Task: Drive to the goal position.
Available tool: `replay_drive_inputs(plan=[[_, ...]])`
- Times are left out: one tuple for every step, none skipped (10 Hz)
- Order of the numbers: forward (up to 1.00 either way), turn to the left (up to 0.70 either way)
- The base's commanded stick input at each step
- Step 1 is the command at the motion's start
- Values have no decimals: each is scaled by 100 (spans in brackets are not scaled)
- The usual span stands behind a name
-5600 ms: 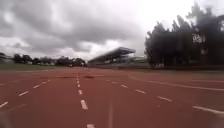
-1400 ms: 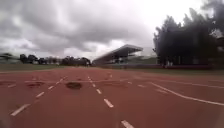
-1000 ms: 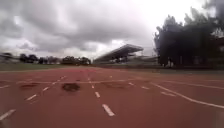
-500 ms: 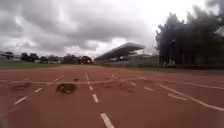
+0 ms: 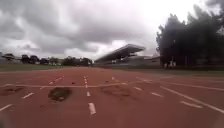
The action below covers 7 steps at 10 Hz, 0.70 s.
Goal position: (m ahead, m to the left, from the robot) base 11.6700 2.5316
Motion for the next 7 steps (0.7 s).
replay_drive_inputs(plan=[[70, 0], [70, 0], [70, 0], [70, 0], [70, 0], [70, 0], [70, 0]])
